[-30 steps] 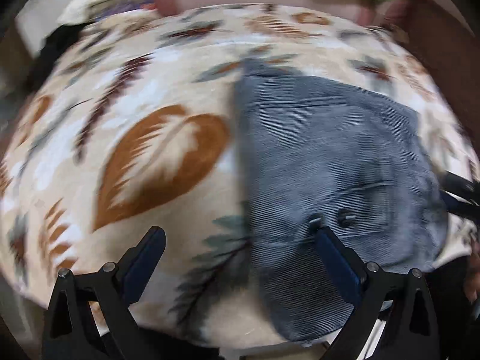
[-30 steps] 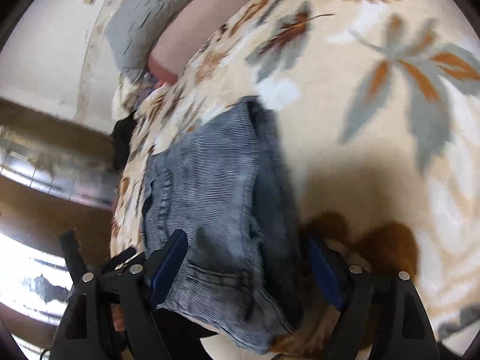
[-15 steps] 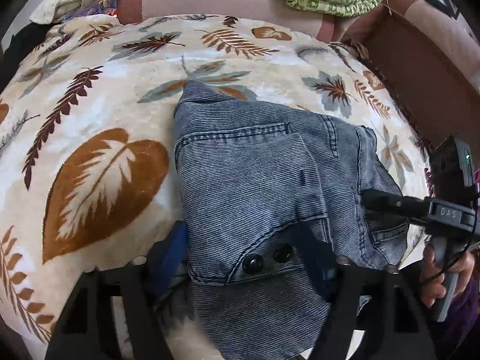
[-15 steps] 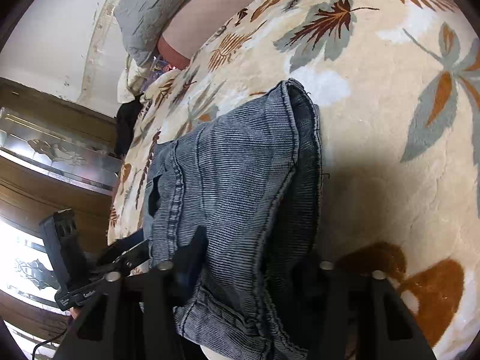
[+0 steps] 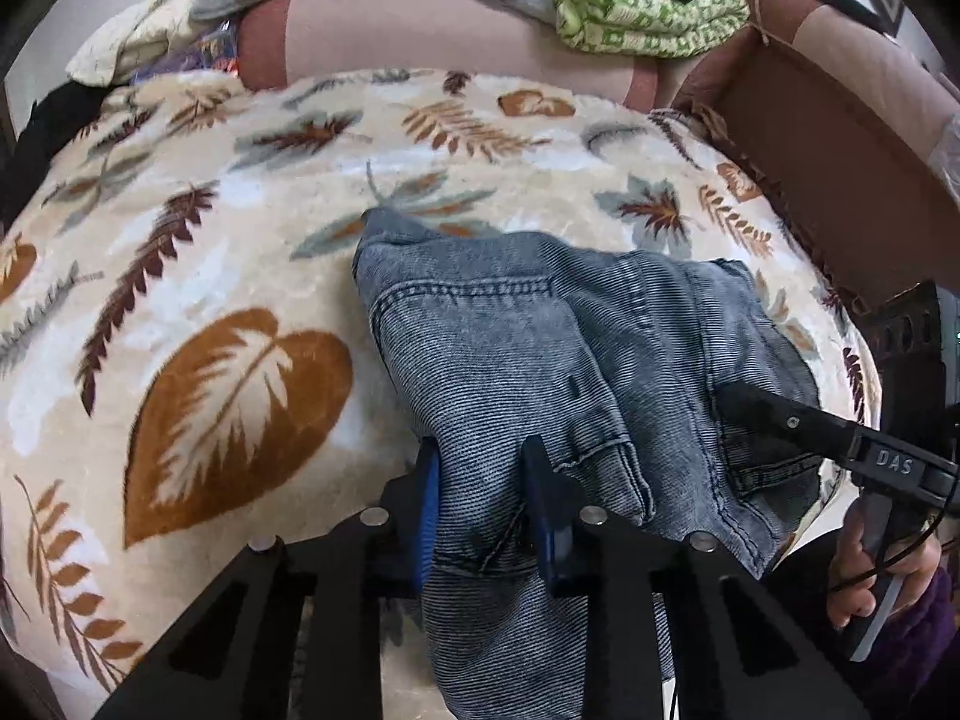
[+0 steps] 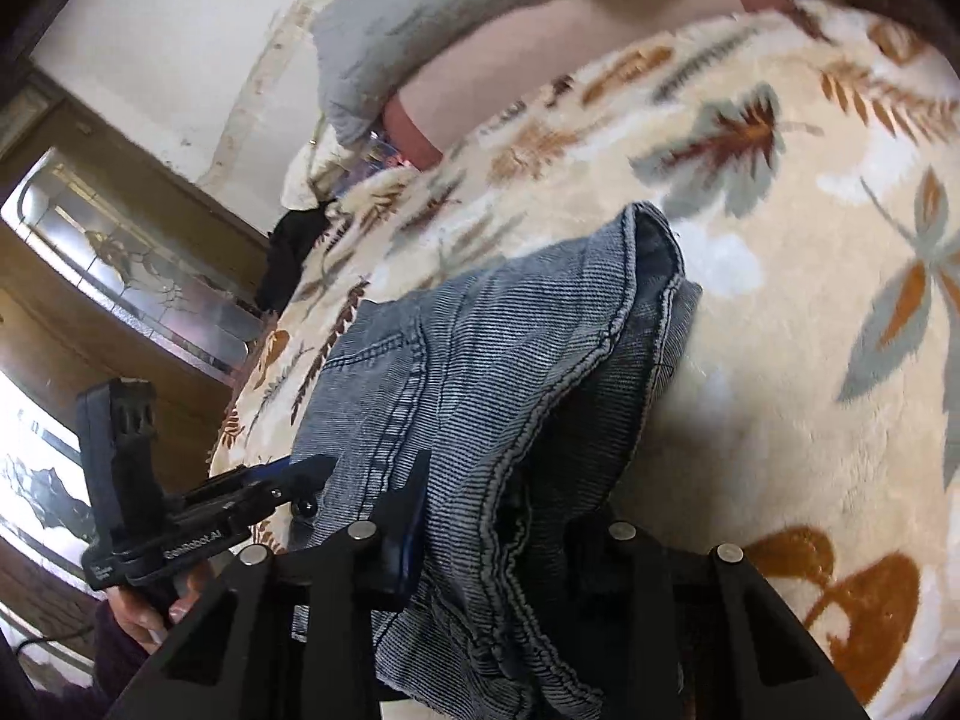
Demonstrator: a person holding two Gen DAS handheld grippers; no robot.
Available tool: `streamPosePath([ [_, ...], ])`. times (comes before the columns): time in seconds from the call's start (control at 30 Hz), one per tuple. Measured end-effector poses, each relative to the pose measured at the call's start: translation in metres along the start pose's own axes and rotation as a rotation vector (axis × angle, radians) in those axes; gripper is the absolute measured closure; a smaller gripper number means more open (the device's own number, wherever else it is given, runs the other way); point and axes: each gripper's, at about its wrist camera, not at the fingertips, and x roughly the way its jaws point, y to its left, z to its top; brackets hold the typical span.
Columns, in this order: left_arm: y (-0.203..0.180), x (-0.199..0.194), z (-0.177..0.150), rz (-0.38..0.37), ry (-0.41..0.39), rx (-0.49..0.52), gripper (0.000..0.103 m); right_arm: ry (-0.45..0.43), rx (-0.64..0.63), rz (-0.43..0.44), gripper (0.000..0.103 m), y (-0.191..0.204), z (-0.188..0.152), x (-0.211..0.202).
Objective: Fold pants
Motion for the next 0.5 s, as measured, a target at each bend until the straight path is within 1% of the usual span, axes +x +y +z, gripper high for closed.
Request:
streamPosePath([
  [0.07, -0.001, -0.006, 0.005, 0.003, -0.015, 0.007, 0.077, -0.024, -0.009, 0.005, 0.066, 0.005, 0.003, -0.002],
  [0.2, -0.003, -0.018, 0.024, 0.030, -0.063, 0.025, 0.078, -0.101, -0.103, -0.015, 0.066, 0.027, 0.014, -0.006],
  [0.27, -0.001, -0.020, 0.036, 0.047, -0.073, 0.027, 0.078, -0.121, -0.125, -0.016, 0.066, 0.033, 0.024, -0.003],
  [0.37, 0.006, -0.015, 0.057, 0.084, -0.093, 0.015, 0.078, -0.132, -0.121, -0.014, 0.066, 0.031, 0.044, 0.007],
  [0.43, 0.010, -0.008, 0.070, 0.114, -0.110, 0.010, 0.078, -0.135, -0.125, -0.030, 0.066, 0.029, 0.056, 0.017],
  [0.47, 0.010, -0.005, 0.075, 0.119, -0.120, 0.012, 0.082, -0.136, -0.129, -0.040, 0.066, 0.028, 0.063, 0.022],
  [0.5, 0.010, 0.000, 0.082, 0.110, -0.130, 0.015, 0.083, -0.126, -0.128, -0.045, 0.066, 0.025, 0.070, 0.032],
])
